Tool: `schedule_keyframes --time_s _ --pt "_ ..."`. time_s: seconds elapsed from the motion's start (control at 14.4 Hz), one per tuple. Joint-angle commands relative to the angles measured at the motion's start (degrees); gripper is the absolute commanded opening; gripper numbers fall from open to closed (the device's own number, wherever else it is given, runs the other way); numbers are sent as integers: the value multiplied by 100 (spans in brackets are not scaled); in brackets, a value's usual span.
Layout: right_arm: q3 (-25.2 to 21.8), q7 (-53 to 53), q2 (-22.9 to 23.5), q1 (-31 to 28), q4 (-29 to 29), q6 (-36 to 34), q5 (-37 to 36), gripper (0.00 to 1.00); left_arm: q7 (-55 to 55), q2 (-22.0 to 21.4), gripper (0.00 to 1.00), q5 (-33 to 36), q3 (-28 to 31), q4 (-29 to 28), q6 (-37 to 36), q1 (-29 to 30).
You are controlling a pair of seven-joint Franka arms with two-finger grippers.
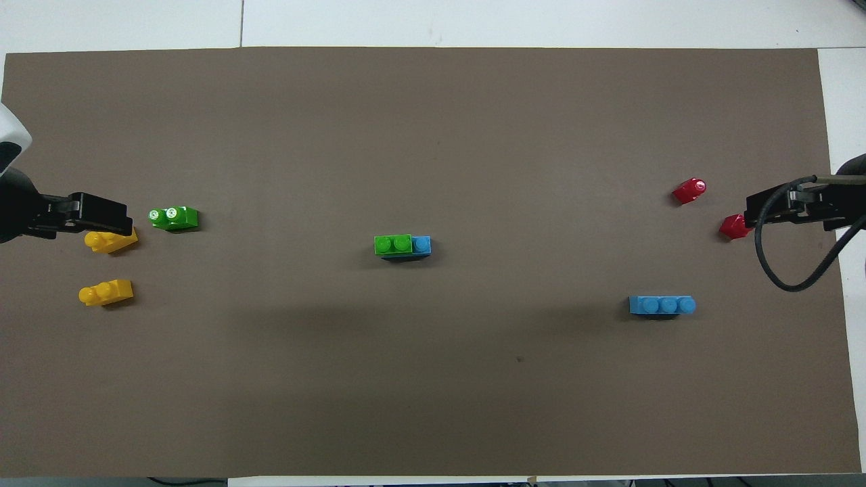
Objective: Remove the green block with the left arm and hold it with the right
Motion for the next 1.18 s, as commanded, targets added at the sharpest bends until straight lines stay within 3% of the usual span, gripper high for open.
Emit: schedule_keyframes --time_s 0.0,0.62,1.11 --pt "34 -97 -95 -44 -106 -9 61 100 64 -124 100 99 -34 -94 -63 112" --pt "25 16 -104 -105 -133 17 262 99 55 -177 100 327 -25 -94 -36 121" --pt "34 3589 -104 -26 -124 53 509 96 11 -300 100 319 -17 -261 -89 183"
